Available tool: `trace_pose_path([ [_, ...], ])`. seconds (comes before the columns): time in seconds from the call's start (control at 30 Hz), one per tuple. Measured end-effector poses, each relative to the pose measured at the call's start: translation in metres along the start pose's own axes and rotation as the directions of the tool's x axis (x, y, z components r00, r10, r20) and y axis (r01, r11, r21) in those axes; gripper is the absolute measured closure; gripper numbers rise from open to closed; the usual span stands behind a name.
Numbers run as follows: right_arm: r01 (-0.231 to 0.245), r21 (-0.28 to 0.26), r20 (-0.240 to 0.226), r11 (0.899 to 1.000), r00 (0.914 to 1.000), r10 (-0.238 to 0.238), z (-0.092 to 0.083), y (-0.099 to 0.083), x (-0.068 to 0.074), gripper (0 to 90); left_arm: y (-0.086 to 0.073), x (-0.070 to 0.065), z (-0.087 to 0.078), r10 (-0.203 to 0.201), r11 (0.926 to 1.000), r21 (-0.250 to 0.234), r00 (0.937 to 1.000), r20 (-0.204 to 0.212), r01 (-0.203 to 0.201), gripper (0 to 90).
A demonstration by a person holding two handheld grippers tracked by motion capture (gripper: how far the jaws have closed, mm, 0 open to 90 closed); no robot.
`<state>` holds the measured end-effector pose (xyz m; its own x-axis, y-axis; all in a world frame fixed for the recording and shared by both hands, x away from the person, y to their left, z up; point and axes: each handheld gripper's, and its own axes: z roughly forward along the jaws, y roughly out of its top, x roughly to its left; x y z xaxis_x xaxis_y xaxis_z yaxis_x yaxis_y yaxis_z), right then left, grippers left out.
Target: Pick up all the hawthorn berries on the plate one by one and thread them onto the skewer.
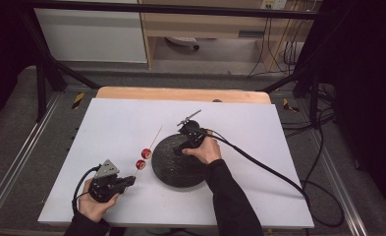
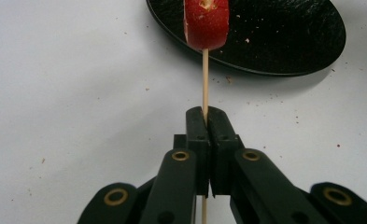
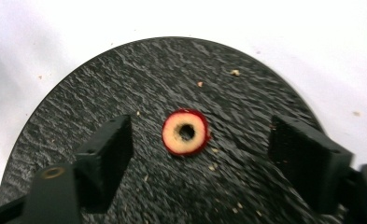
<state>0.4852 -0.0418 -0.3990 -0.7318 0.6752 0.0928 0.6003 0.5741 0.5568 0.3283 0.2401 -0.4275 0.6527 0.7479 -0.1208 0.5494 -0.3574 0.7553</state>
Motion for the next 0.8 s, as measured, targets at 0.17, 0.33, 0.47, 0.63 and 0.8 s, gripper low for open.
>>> trace_pose_path([
  [0.17, 0.008, 0.038, -0.004, 0.999, 1.0, -0.008, 0.012, 0.003, 0.001, 33.6, 0.0, 0.0, 0.0, 0.003, 1.0, 0.004, 1.0, 0.004, -0.003, 88.4],
  [0.33, -0.011, 0.065, -0.028, 0.998, 0.9995, 0.013, 0.016, 0.006, 0.0, 43.3, 0.0, -0.002, 0.001, 0.003, 1.0, 0.005, 1.0, 0.004, -0.003, 88.4],
  [0.47, -0.026, 0.072, -0.051, 0.997, 0.9982, 0.029, 0.018, 0.008, -0.002, 48.4, 0.0, -0.002, 0.001, 0.007, 0.9999, 0.008, 1.0, 0.005, -0.007, 88.4],
  [0.63, -0.046, 0.092, -0.063, 0.995, 0.9967, 0.051, 0.02, 0.008, -0.005, 53.5, 0.0, -0.002, 0.001, 0.009, 0.9999, 0.009, 0.9999, 0.006, -0.009, 88.4],
  [0.8, -0.054, 0.103, -0.075, 0.993, 0.9952, 0.062, 0.024, 0.008, -0.006, 56.6, 0.0, -0.002, 0.001, 0.006, 0.9999, 0.009, 1.0, 0.007, -0.007, 88.4],
])
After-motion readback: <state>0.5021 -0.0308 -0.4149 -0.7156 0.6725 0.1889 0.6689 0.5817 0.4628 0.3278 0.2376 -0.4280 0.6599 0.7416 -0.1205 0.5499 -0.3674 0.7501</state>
